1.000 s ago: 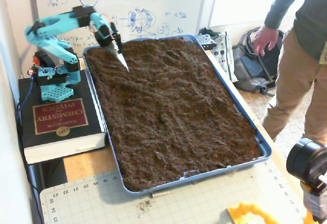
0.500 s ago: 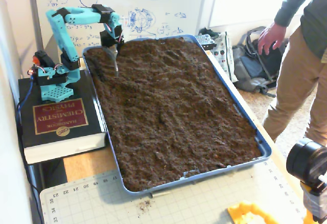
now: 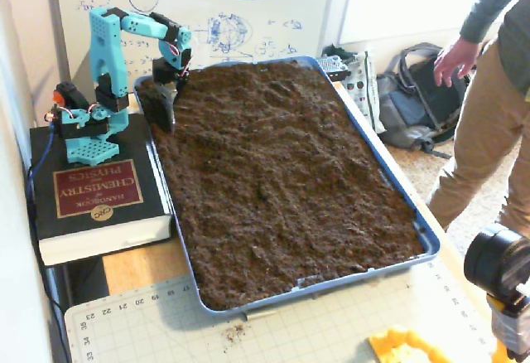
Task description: Build a berm.
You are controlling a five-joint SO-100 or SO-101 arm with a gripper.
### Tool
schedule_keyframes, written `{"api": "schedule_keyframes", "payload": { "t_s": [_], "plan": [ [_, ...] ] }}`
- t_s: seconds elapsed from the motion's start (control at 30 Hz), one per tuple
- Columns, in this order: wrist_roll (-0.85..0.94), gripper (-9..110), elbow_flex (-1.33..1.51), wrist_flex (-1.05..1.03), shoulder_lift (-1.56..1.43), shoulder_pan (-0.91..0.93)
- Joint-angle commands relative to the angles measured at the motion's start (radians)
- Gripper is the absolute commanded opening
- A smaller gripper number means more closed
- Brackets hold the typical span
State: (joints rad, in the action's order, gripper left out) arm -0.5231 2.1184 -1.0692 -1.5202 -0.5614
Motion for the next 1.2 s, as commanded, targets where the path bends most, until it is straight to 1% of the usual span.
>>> {"api": "schedule_keyframes", "payload": {
  "t_s": [0.0,0.13,0.37,0.7,1.17],
  "plan": [
    [-0.015,1,-0.083,0.002,0.012,-0.011],
    [-0.003,1,-0.100,0.002,0.061,-0.005],
    [0.002,1,-0.247,0.002,0.166,0.006],
    [0.009,1,-0.448,0.002,0.314,0.089],
    [0.181,1,-0.499,0.002,0.319,0.227]
  ]
}}
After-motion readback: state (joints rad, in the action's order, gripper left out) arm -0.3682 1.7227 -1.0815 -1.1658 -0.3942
